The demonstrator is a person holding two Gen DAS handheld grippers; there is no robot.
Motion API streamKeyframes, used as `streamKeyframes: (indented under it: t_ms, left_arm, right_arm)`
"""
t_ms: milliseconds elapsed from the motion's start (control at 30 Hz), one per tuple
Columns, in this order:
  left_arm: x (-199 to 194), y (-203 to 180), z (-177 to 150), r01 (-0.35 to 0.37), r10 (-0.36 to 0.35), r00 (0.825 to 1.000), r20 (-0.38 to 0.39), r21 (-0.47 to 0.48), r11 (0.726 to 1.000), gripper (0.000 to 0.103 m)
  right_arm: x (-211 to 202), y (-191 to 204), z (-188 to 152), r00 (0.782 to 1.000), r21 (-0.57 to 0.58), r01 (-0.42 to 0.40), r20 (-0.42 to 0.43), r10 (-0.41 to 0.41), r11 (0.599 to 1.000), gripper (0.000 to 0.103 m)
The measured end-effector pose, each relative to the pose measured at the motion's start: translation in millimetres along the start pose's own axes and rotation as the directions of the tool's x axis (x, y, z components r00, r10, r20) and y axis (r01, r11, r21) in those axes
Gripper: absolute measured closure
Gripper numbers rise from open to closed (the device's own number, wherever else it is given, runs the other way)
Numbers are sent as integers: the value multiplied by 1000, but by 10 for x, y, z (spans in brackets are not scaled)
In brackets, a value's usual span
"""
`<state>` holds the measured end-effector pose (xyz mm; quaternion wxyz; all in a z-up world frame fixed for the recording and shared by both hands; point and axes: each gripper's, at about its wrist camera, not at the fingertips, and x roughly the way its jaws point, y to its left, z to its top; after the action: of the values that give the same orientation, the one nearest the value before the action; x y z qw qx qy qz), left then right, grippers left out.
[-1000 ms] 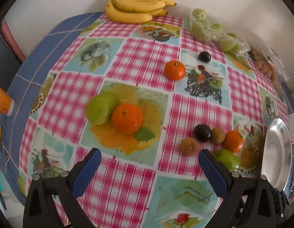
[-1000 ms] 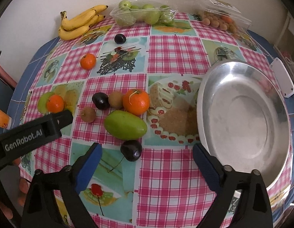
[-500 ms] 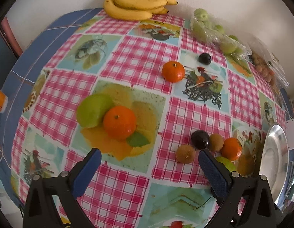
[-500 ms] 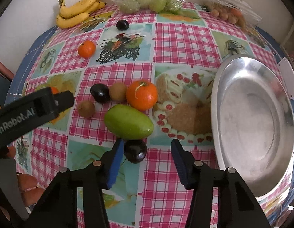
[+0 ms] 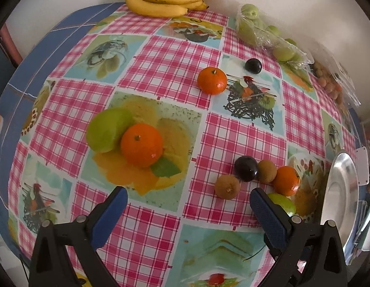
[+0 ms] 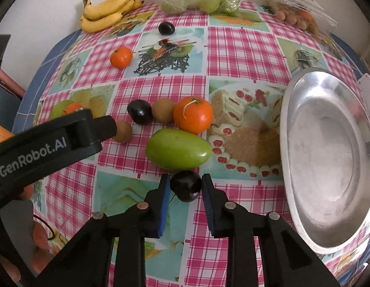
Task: Organize fruits
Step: 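Grasp the dark plum with the right tool while the left tool grasps the brown kiwi, then carry the plum and kiwi in both tools over the steel bowl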
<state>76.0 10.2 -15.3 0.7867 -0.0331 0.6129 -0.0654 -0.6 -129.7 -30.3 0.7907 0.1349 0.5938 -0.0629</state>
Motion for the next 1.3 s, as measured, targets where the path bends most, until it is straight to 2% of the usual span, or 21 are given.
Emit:
streamKeyframes:
  t_ms: [133,233,400,467,567,700,867,967,1300]
  left_arm:
    - [-28,5,-3,11,-11,1000,5,0,1000,0]
    - [-60,-18,-1,33,-33,999,16,9,999,4]
    - [-24,-84,9,76,-76,997,2,32,997,26]
    - [12,-120,4,97,-97,995,-9,39,994,42]
    - [76,-182,3,108,-108,994,-15,52,993,53]
    - [140,-251,43,110,-109,994,-12,64,992,56]
    - [164,-276,56,127,-126,992,-20,70,989,69]
    - [188,-313,64,125,-124,992,-19,83,989,73]
    - [208,-319,62,136,-135,991,-23,85,987,74]
  right_arm:
    - [-149,-46,22,999,20,-19,39,19,1000,76]
    - [-265,-94,31,997,42,-5,75,2,999,76]
    - [-366,-198,48,995,78,-1,99,-7,997,76]
    - [-380,-223,49,995,87,-5,96,-3,996,76]
    - [-380,-231,61,996,90,-7,94,-2,996,76]
    - [-394,-244,50,995,89,-8,96,0,996,76]
    - [-397,-245,53,995,88,-10,97,2,996,76]
    - [-409,-249,63,995,91,-12,101,3,996,76]
    - [-428,-255,63,994,92,-19,106,9,996,76]
